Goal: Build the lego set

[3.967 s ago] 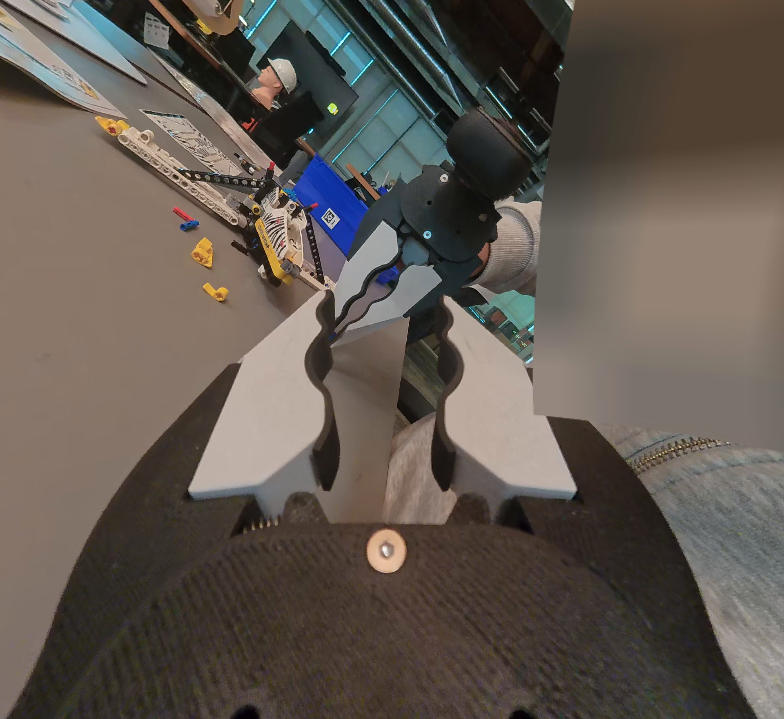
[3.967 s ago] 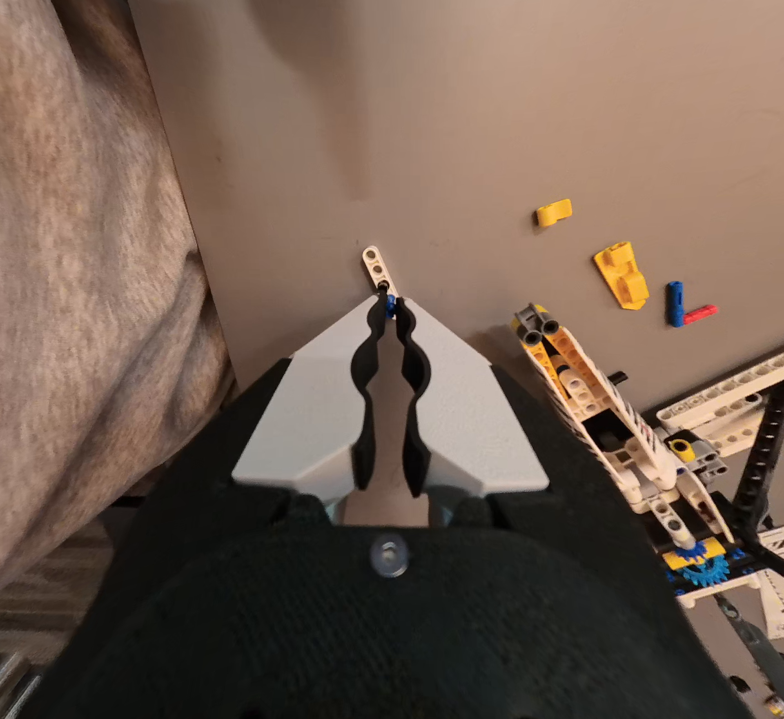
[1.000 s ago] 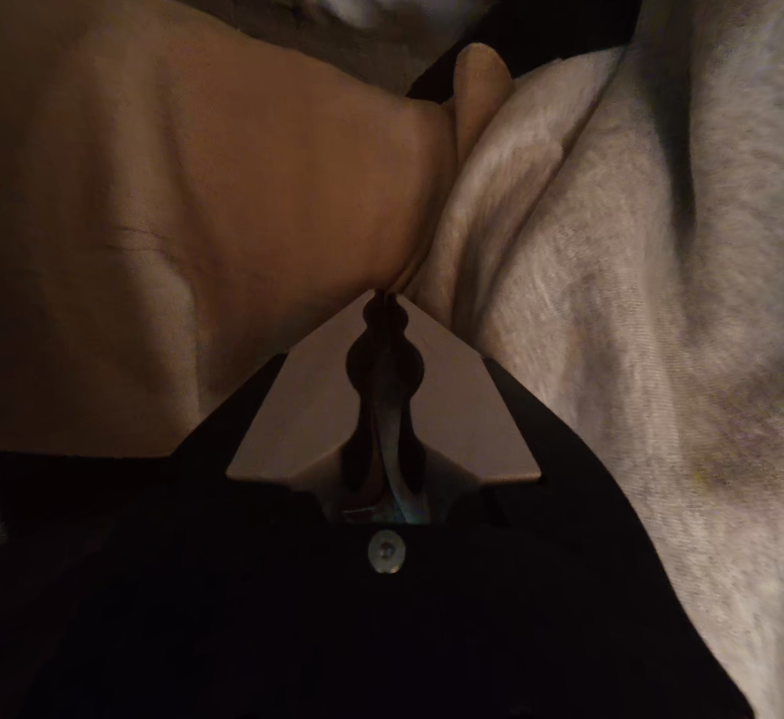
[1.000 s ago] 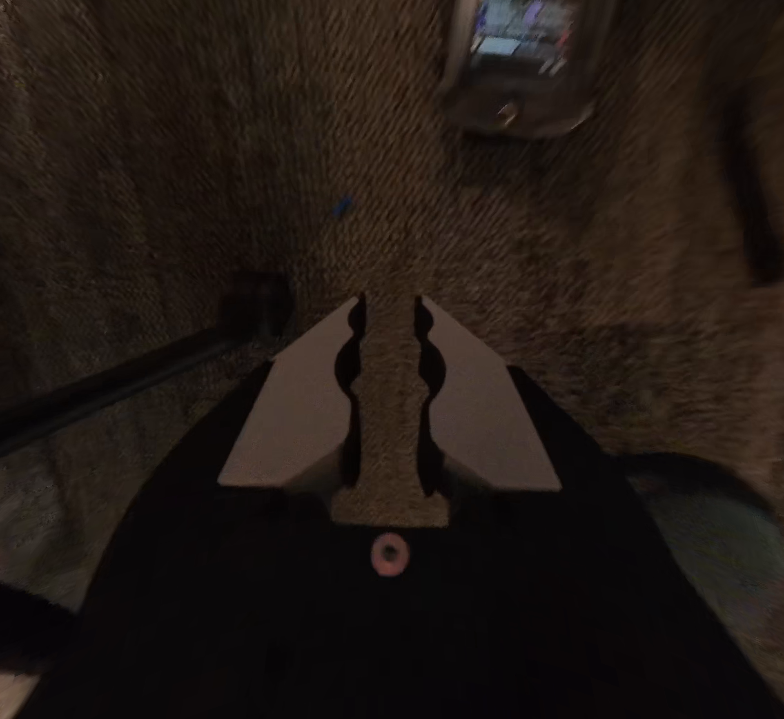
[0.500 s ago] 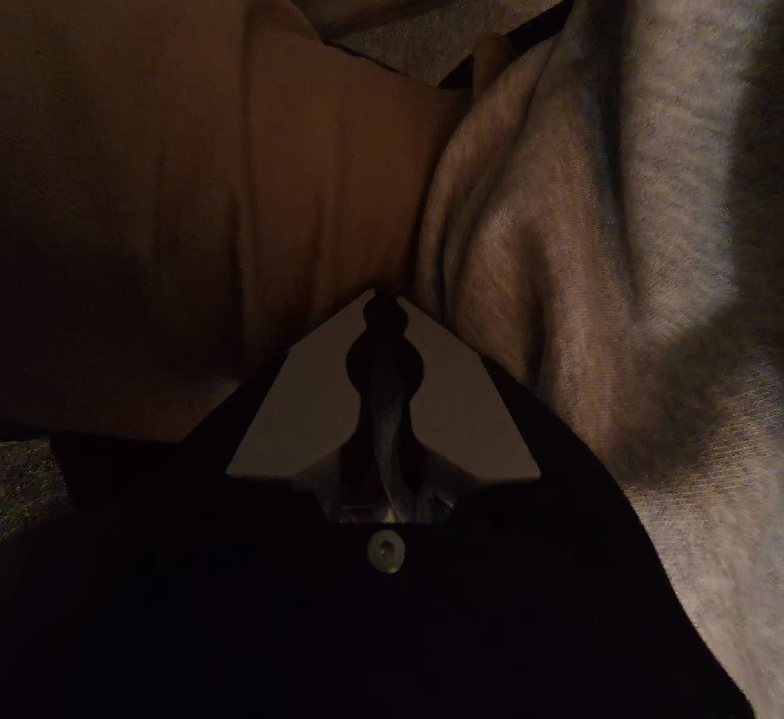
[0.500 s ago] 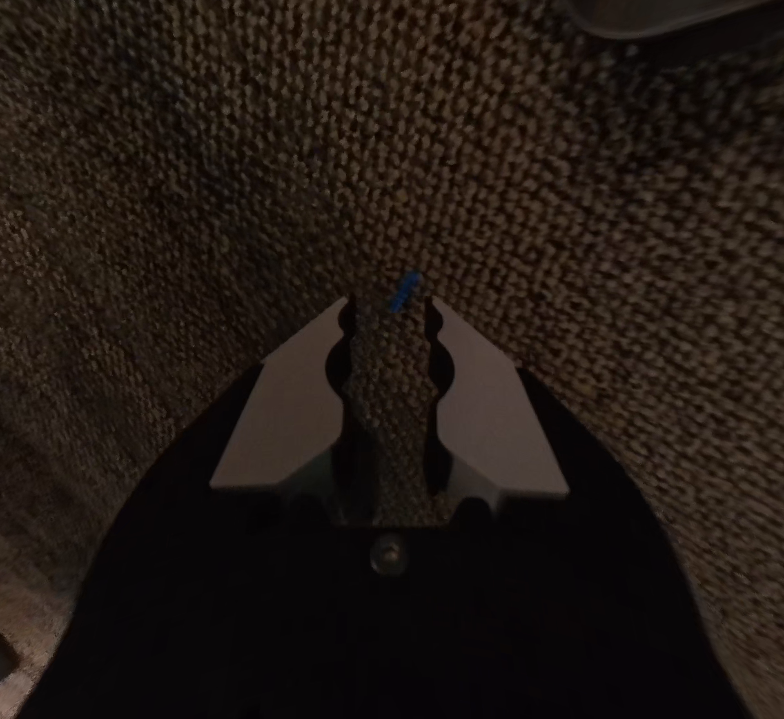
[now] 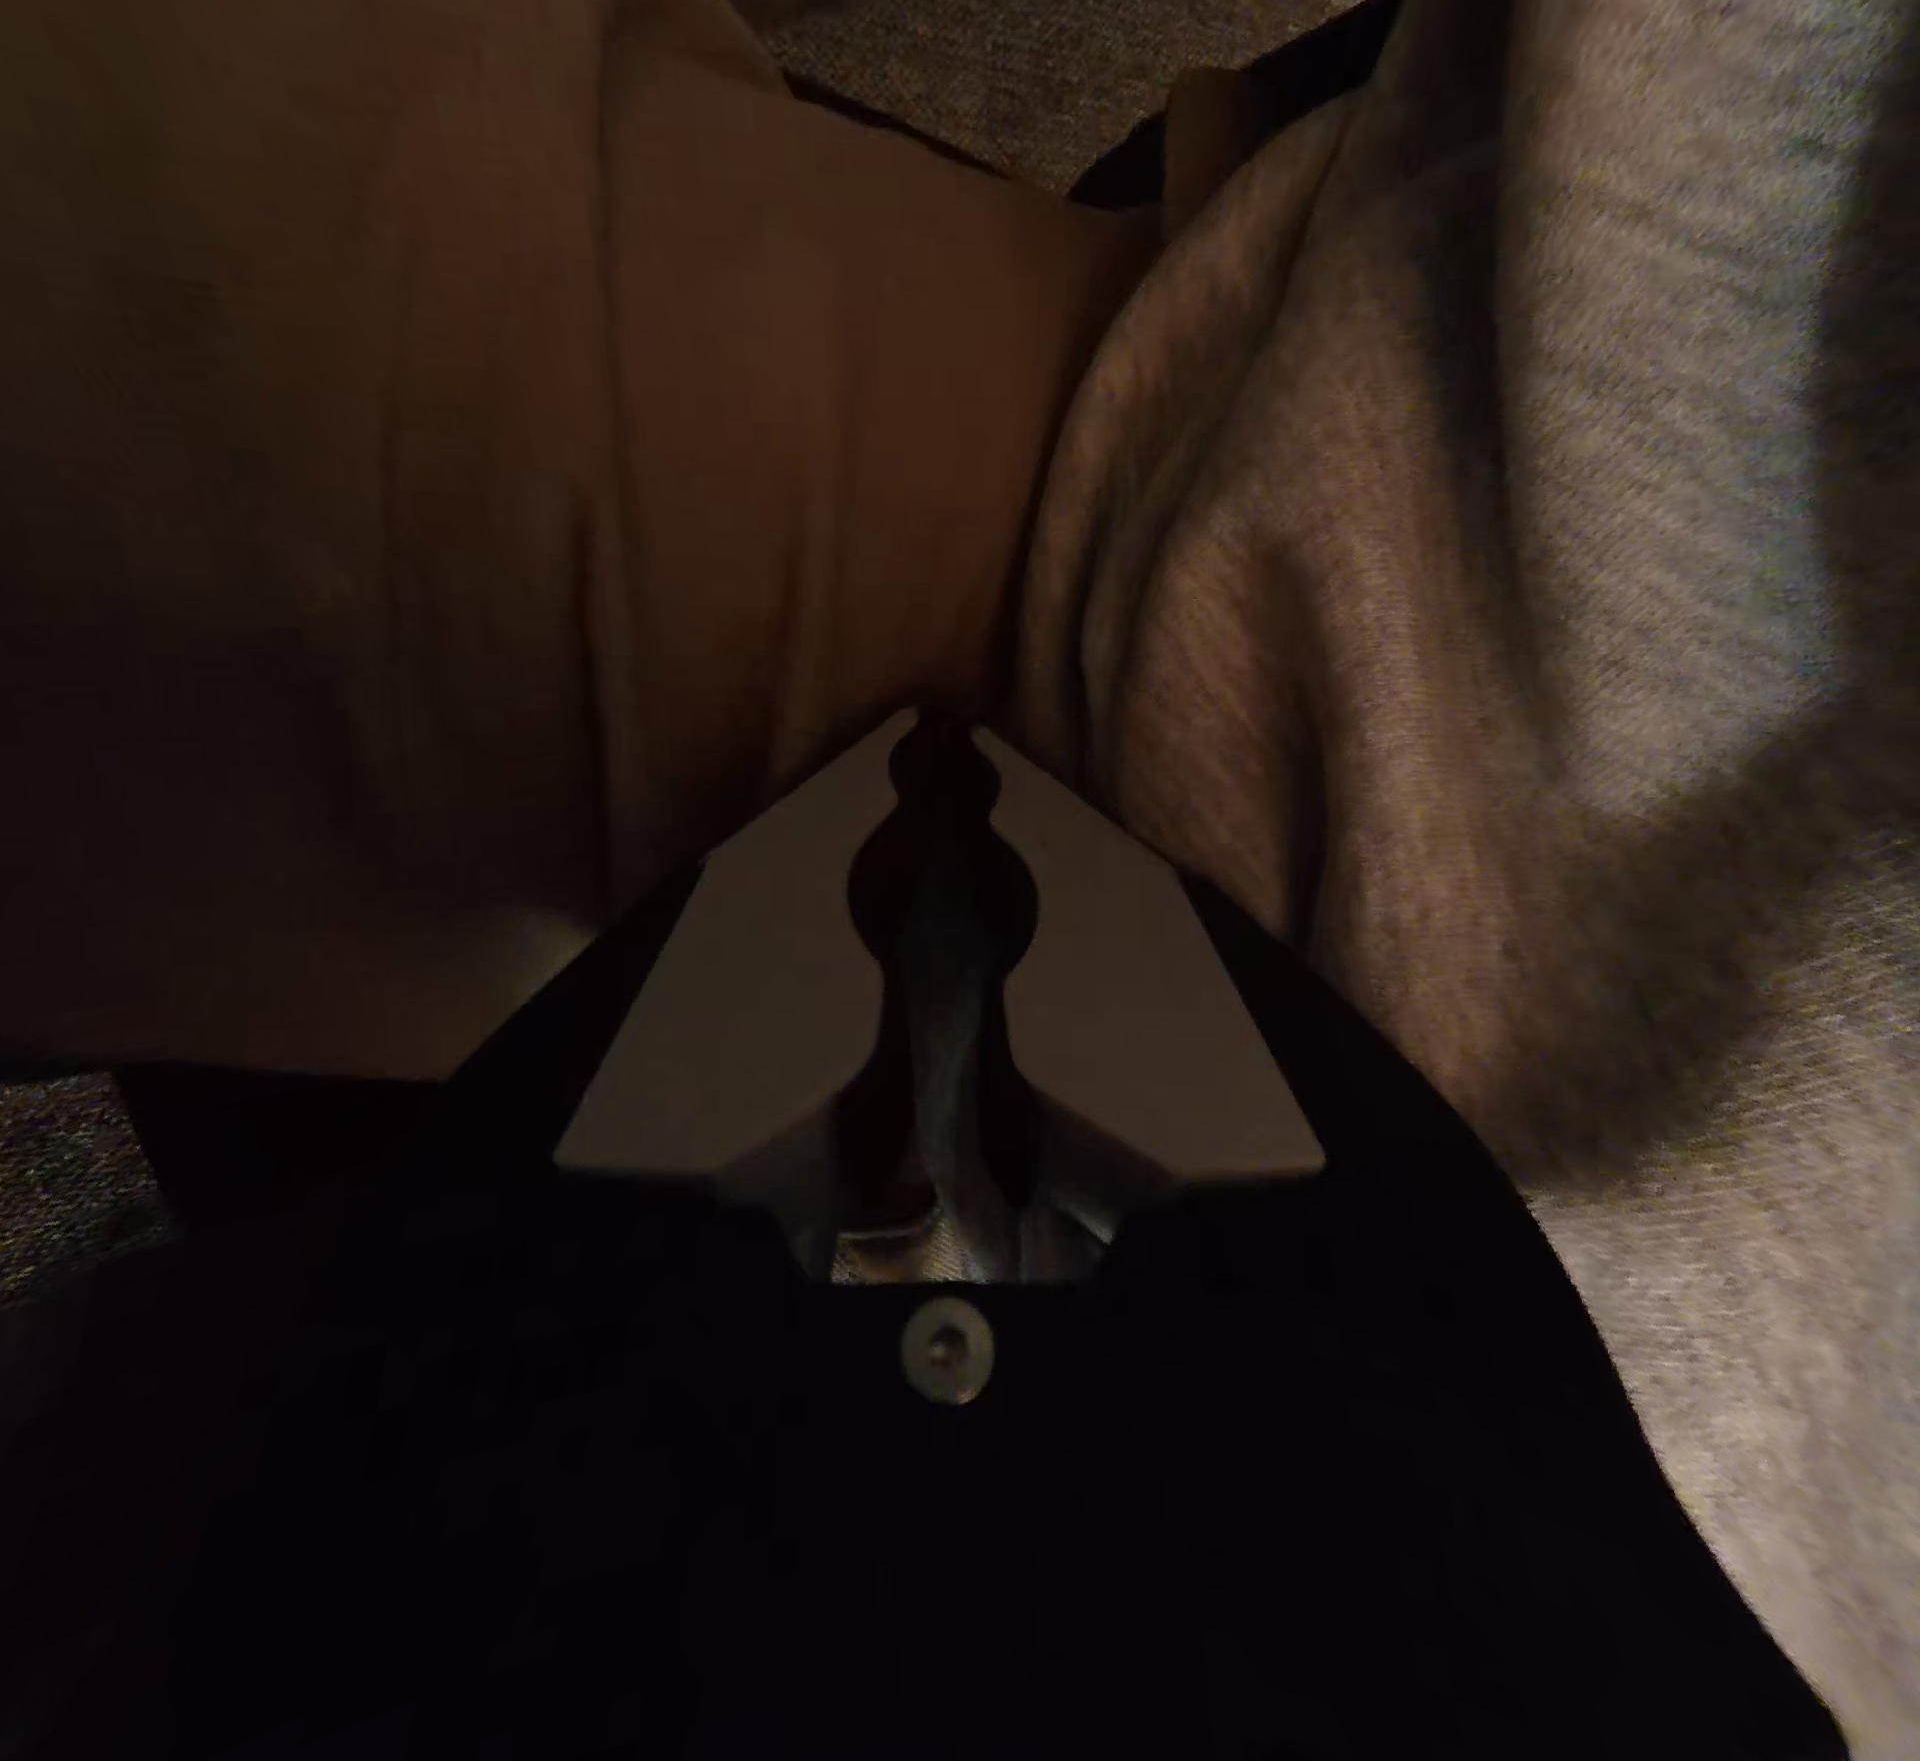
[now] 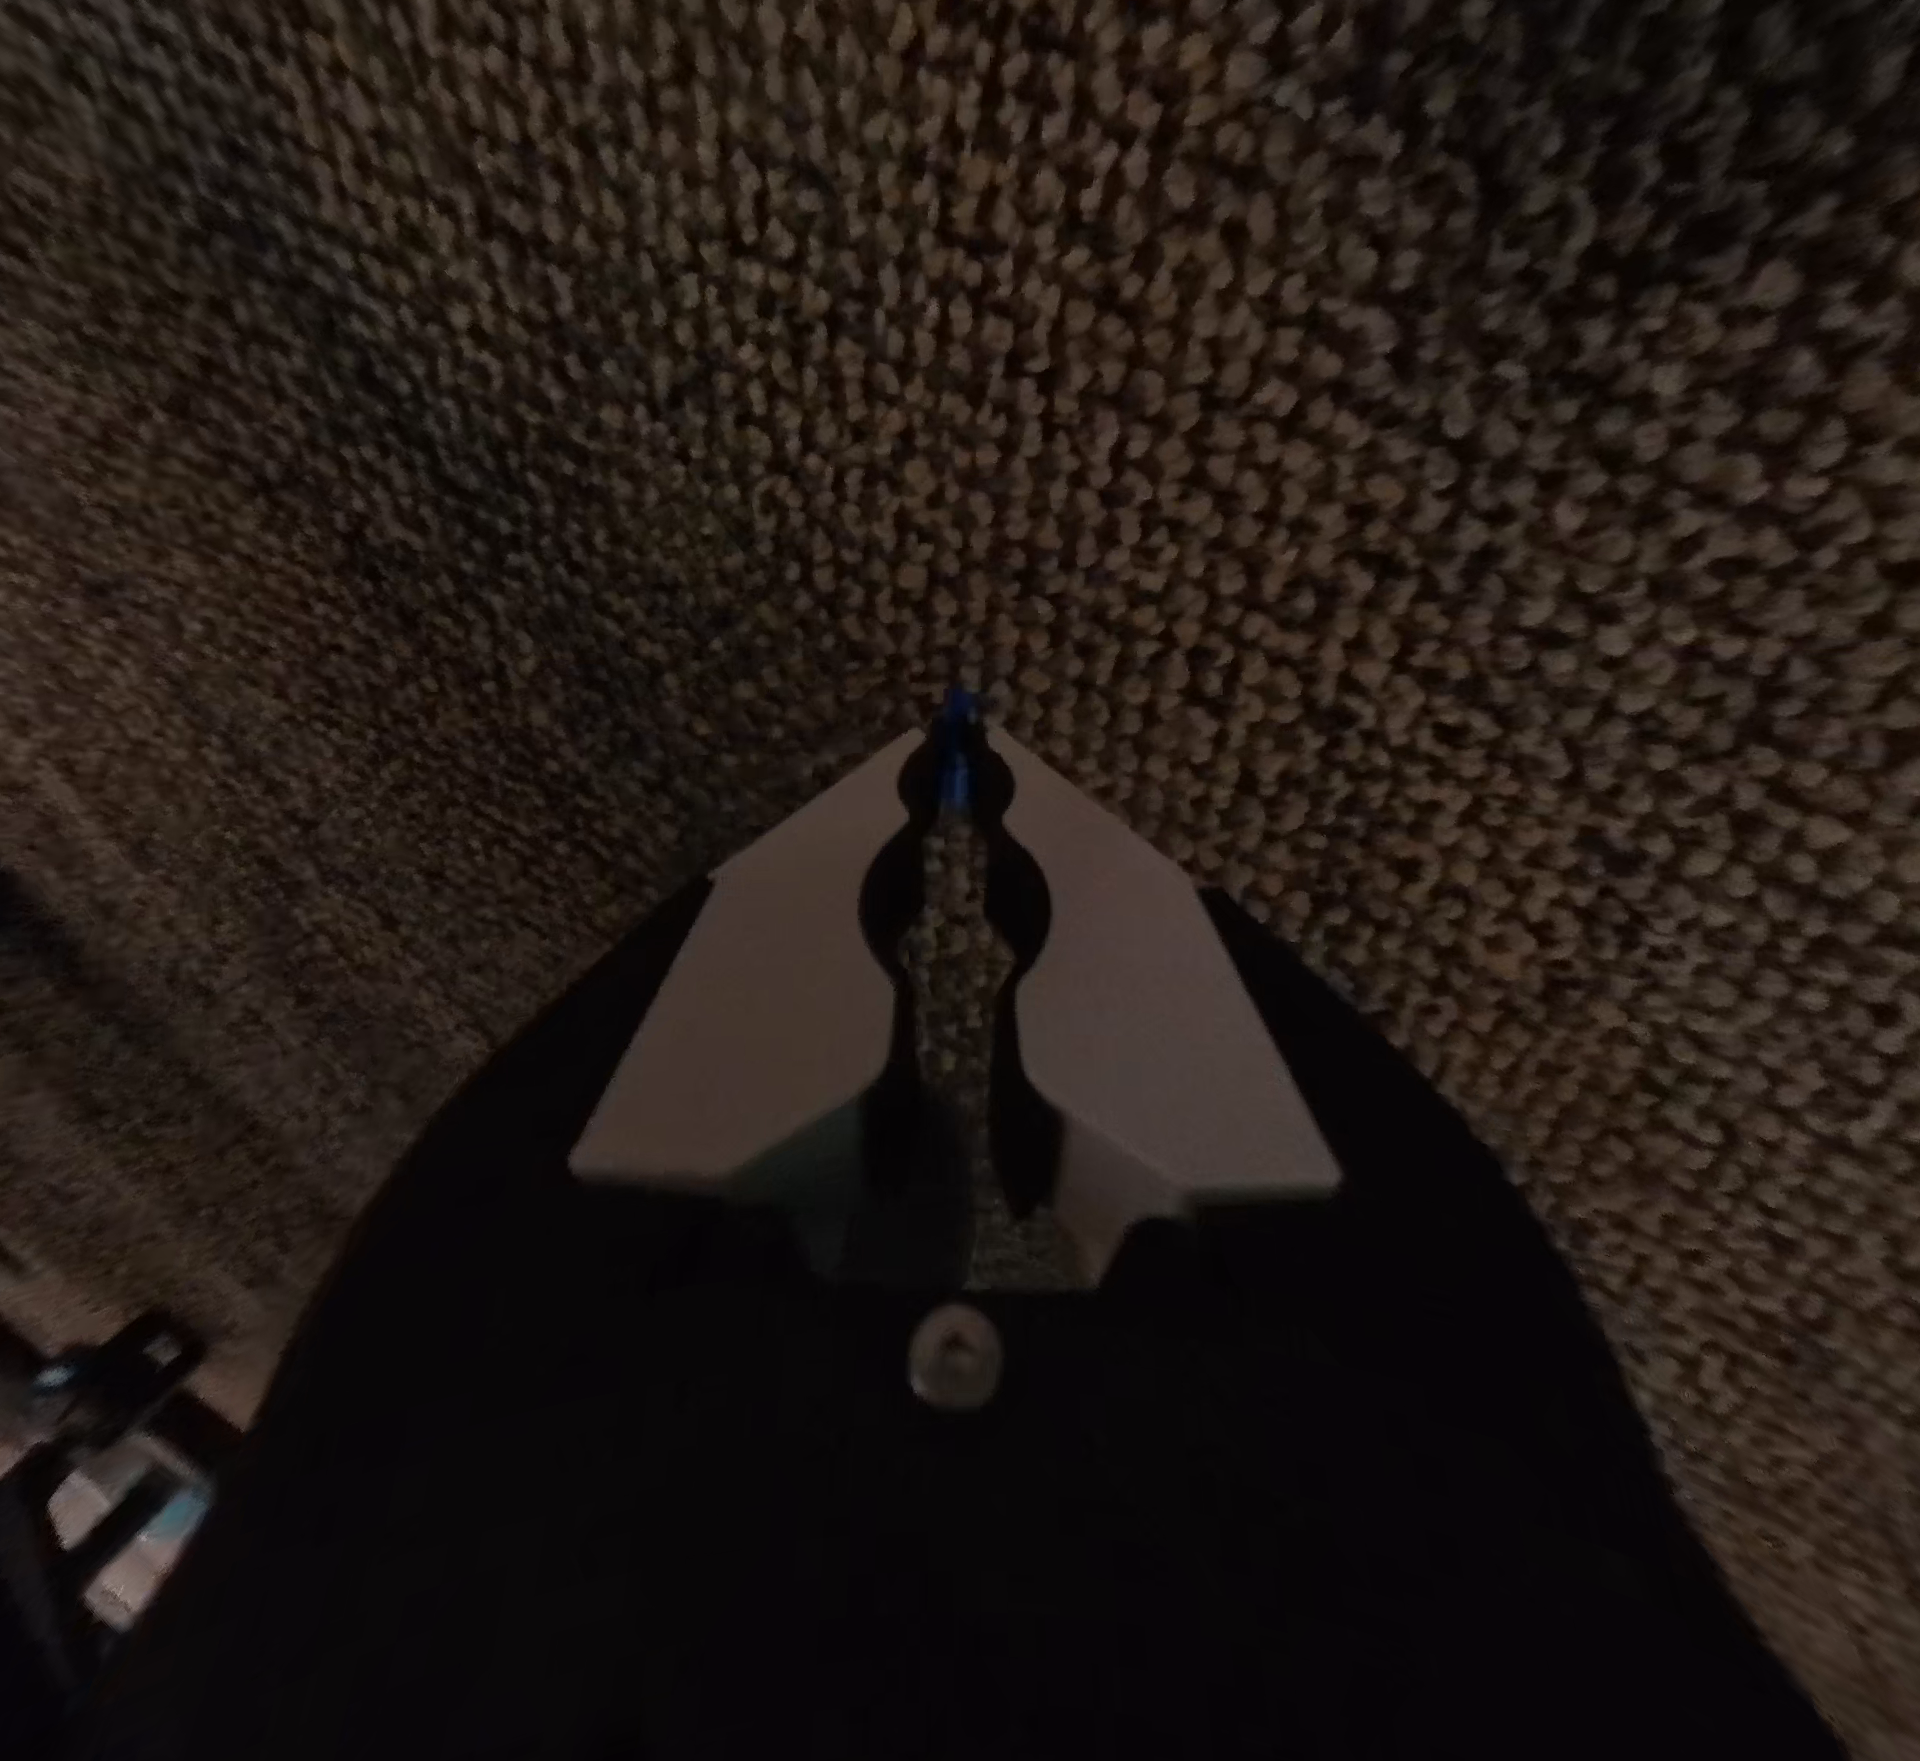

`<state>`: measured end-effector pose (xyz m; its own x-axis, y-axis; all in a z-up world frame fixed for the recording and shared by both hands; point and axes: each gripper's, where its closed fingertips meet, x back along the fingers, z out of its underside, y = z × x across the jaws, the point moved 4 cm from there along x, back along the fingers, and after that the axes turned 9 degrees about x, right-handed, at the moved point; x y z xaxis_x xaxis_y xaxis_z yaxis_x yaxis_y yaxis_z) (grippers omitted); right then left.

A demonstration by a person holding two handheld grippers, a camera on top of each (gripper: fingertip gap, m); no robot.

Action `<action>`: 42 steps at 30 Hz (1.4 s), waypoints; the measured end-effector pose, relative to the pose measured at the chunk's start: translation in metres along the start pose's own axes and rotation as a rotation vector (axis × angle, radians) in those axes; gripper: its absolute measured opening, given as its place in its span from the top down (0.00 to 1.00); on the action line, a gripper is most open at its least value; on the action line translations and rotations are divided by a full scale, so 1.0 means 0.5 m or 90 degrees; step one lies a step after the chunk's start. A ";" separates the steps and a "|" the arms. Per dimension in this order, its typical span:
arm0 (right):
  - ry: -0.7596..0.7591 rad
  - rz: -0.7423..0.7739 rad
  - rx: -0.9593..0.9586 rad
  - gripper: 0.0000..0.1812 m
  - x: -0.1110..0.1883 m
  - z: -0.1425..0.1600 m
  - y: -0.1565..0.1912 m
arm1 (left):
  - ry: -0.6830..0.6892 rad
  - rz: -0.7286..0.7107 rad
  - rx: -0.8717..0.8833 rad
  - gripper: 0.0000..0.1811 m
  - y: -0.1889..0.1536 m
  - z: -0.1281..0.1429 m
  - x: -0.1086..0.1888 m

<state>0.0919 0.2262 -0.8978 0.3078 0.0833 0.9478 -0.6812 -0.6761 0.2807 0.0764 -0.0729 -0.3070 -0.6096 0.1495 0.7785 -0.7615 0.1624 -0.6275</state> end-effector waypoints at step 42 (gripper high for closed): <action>-0.816 -0.498 0.740 0.99 1.501 0.085 0.878 | -0.477 -0.013 -0.120 0.96 -0.055 0.189 0.065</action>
<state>0.0518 -0.0392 -0.0698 0.8938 0.4246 -0.1444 0.3909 -0.8954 -0.2131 0.0567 -0.1644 -0.2631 -0.6334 -0.5440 0.5504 -0.7648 0.3317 -0.5523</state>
